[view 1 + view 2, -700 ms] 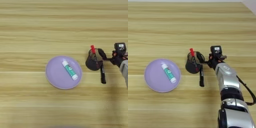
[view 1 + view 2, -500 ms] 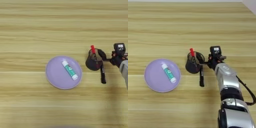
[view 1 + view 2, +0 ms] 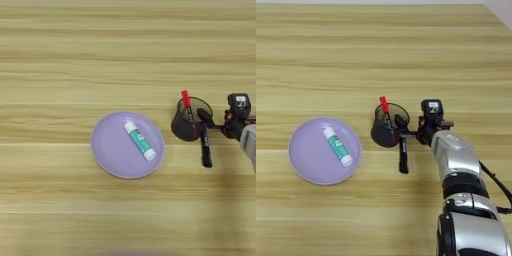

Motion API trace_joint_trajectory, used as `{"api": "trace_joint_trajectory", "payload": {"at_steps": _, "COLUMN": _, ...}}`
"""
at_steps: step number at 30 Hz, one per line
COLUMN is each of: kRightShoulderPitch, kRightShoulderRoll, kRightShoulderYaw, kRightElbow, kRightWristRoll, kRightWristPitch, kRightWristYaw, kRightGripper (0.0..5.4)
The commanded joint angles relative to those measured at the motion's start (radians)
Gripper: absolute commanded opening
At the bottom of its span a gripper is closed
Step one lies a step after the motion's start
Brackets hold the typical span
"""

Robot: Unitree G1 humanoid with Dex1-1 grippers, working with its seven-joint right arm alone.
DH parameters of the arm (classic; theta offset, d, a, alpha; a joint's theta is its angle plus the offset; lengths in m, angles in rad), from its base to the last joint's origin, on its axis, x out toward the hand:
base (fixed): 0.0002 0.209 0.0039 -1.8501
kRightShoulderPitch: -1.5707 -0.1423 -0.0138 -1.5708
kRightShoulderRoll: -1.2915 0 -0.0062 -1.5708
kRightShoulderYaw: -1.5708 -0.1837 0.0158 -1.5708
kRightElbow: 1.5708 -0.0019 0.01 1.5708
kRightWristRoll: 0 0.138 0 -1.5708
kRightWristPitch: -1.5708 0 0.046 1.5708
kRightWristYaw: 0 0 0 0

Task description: Move the objects on the table

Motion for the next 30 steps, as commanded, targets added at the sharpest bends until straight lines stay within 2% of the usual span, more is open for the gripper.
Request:
{"api": "trace_joint_trajectory", "payload": {"at_steps": 1, "kRightShoulderPitch": -0.087, "kRightShoulderRoll": -0.04, "kRightShoulderYaw": -0.014, "kRightElbow": -0.041, "kRightWristRoll": 0.018, "kRightWristPitch": -0.001, "kRightWristYaw": -0.001, "kRightGripper": 5.08}}
{"api": "trace_joint_trajectory", "payload": {"at_steps": 5, "kRightShoulderPitch": -0.086, "kRightShoulderRoll": -0.036, "kRightShoulderYaw": -0.013, "kRightElbow": -0.058, "kRightWristRoll": 0.029, "kRightWristPitch": 0.019, "kRightWristYaw": 0.008, "kRightGripper": 4.75}}
{"api": "trace_joint_trajectory", "payload": {"at_steps": 12, "kRightShoulderPitch": -0.086, "kRightShoulderRoll": -0.026, "kRightShoulderYaw": -0.014, "kRightElbow": -0.074, "kRightWristRoll": 0.053, "kRightWristPitch": 0.064, "kRightWristYaw": 0.025, "kRightGripper": 3.78}}
{"api": "trace_joint_trajectory", "payload": {"at_steps": 16, "kRightShoulderPitch": -0.08, "kRightShoulderRoll": -0.021, "kRightShoulderYaw": -0.009, "kRightElbow": -0.098, "kRightWristRoll": 0.064, "kRightWristPitch": 0.089, "kRightWristYaw": 0.035, "kRightGripper": 3.39}}
{"api": "trace_joint_trajectory", "payload": {"at_steps": 22, "kRightShoulderPitch": -0.071, "kRightShoulderRoll": -0.014, "kRightShoulderYaw": -0.008, "kRightElbow": -0.136, "kRightWristRoll": 0.068, "kRightWristPitch": 0.124, "kRightWristYaw": 0.043, "kRightGripper": 2.4}}
{"api": "trace_joint_trajectory", "payload": {"at_steps": 30, "kRightShoulderPitch": -0.069, "kRightShoulderRoll": -0.013, "kRightShoulderYaw": -0.01, "kRightElbow": -0.133, "kRightWristRoll": 0.064, "kRightWristPitch": 0.145, "kRightWristYaw": 0.042, "kRightGripper": 1.44}}
